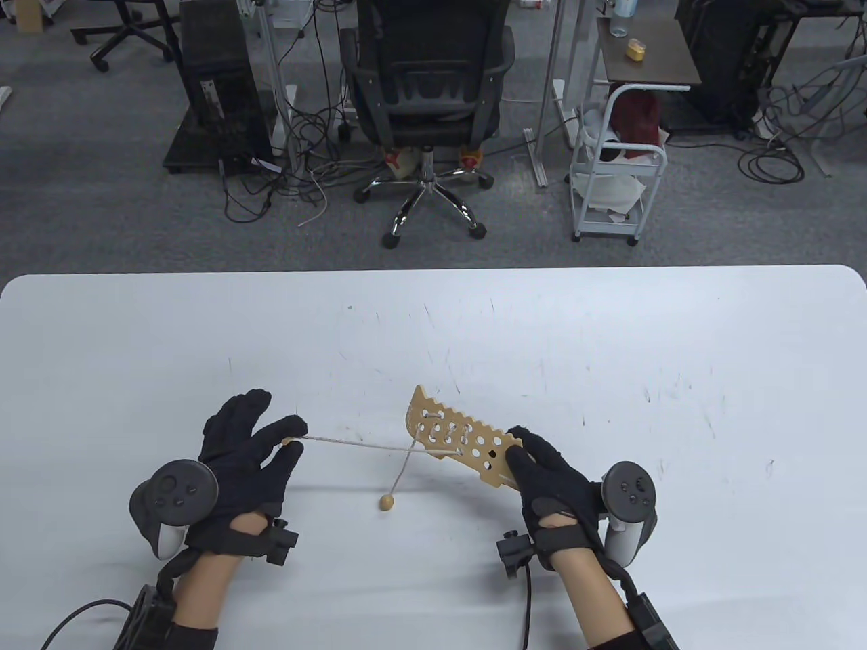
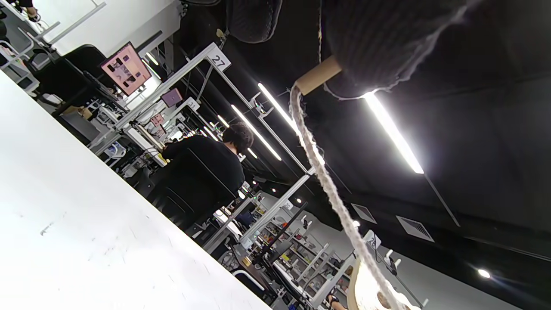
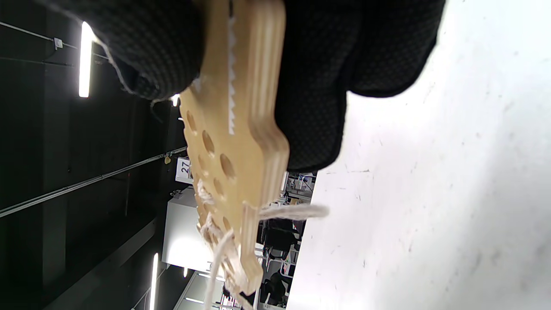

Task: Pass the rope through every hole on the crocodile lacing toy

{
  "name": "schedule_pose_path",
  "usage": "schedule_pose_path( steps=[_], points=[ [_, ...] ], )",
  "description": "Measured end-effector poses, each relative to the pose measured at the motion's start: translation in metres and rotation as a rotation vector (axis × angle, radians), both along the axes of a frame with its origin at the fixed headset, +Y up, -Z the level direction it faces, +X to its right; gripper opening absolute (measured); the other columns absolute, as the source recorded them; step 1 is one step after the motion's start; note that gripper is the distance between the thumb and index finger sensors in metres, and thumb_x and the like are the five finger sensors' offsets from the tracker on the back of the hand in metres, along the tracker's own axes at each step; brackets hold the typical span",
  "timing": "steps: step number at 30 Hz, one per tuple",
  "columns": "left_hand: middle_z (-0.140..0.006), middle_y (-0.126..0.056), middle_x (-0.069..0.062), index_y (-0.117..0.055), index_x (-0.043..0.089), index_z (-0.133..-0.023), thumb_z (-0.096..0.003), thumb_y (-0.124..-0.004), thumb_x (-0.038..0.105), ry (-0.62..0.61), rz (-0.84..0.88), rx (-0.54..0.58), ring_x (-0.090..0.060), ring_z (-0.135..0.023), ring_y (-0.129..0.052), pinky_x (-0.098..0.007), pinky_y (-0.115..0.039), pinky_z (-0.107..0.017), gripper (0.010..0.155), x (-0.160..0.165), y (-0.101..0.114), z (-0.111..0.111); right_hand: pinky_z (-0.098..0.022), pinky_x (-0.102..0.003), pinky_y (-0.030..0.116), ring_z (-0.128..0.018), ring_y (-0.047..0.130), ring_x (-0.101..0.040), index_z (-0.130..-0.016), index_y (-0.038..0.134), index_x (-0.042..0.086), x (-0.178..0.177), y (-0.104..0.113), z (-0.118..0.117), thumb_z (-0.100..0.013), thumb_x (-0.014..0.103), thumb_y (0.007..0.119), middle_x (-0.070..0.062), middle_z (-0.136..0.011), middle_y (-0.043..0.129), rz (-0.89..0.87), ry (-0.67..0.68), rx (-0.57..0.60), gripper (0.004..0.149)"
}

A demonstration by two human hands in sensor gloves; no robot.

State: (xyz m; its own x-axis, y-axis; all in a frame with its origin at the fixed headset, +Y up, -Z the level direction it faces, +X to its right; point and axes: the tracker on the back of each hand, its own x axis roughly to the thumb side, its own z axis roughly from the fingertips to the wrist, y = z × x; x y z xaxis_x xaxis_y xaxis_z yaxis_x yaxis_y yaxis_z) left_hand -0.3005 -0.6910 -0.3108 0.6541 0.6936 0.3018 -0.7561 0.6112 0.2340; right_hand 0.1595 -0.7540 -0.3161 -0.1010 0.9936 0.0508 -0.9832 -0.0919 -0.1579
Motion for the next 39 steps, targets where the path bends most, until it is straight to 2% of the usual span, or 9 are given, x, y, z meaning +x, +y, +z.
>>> schedule_pose_path(
  steps=[26, 31, 34, 37, 39],
  points=[
    [-0.115, -0.054, -0.003, -0.082, 0.051, -0.088, -0.0435, -0.083, 0.047, 0.189, 0.144, 0.010, -0.037, -0.111, -0.038, -0.063, -0.023, -0.078, 0.044, -0.053, -0.003, -0.006, -0.050, -0.048, 0.080, -0.056, 0.107, -0.027, -0.087, 0.080, 0.017, 0.025, -0.010, -0.006, -0.045, 0.037, 0.084, -0.007, -0.070, 0.102, -0.020, -0.134, -0.023, 0.047],
    [-0.115, -0.056, -0.002, -0.082, 0.051, -0.088, -0.0438, -0.083, 0.047, 0.196, 0.157, 0.018, -0.037, -0.111, -0.039, -0.063, -0.022, -0.078, 0.045, -0.055, -0.003, -0.005, -0.050, -0.048, 0.080, -0.056, 0.107, -0.027, -0.087, 0.080, 0.017, 0.026, -0.010, -0.007, -0.045, 0.037, 0.084, -0.007, -0.070, 0.102, -0.023, -0.144, -0.026, 0.047],
    [-0.112, -0.067, -0.002, -0.081, 0.051, -0.088, -0.0441, -0.082, 0.047, 0.183, 0.138, 0.027, -0.036, -0.110, -0.049, -0.063, -0.025, -0.079, 0.045, -0.050, -0.003, -0.004, -0.049, -0.048, 0.080, -0.056, 0.107, -0.027, -0.087, 0.081, 0.017, 0.024, -0.009, -0.006, -0.045, 0.037, 0.084, -0.007, -0.070, 0.103, -0.021, -0.139, -0.019, 0.047],
    [-0.098, -0.090, 0.002, -0.081, 0.050, -0.088, -0.0439, -0.082, 0.047, 0.157, 0.127, 0.038, -0.031, -0.102, -0.074, -0.062, -0.034, -0.079, 0.045, -0.043, -0.003, -0.005, -0.049, -0.048, 0.080, -0.055, 0.107, -0.027, -0.087, 0.081, 0.017, 0.021, -0.007, -0.005, -0.045, 0.037, 0.084, -0.007, -0.069, 0.103, -0.018, -0.124, -0.003, 0.047],
    [-0.093, -0.094, 0.005, -0.081, 0.049, -0.089, -0.0440, -0.083, 0.046, 0.138, 0.098, 0.040, -0.028, -0.100, -0.079, -0.061, -0.038, -0.079, 0.045, -0.037, -0.004, -0.005, -0.049, -0.048, 0.080, -0.055, 0.107, -0.027, -0.086, 0.081, 0.017, 0.018, -0.005, -0.004, -0.044, 0.037, 0.084, -0.007, -0.069, 0.103, -0.016, -0.113, 0.012, 0.047]
  ],
)
